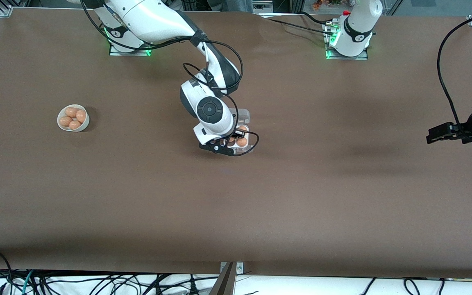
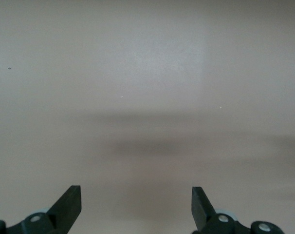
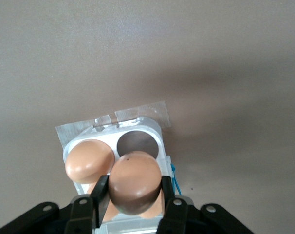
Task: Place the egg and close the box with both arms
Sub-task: 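Lower the egg into the empty carton slot and open the right gripper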
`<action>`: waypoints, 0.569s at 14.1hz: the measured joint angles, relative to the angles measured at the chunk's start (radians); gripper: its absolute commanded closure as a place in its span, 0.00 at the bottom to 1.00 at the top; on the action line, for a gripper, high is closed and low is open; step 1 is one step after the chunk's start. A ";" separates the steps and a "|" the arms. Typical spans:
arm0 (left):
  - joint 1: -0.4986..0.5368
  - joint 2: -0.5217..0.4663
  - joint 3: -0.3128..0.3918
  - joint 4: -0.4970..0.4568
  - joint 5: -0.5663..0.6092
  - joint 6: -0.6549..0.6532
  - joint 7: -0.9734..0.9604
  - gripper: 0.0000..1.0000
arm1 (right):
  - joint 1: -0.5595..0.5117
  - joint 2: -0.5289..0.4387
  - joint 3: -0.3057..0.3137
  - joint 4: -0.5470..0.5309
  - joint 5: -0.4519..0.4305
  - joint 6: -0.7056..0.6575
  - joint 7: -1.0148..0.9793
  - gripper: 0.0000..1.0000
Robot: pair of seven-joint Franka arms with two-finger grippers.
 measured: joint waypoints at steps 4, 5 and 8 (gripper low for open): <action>0.000 0.000 0.000 0.000 0.000 0.000 0.000 0.00 | 0.000 0.011 0.000 0.000 0.000 0.028 0.000 0.35; 0.000 0.000 0.000 0.000 0.000 0.000 0.000 0.00 | 0.000 0.011 0.000 0.000 0.000 0.029 0.001 0.18; 0.000 0.000 0.000 0.000 0.000 0.000 0.000 0.00 | 0.000 0.011 0.000 0.003 0.000 0.030 0.006 0.00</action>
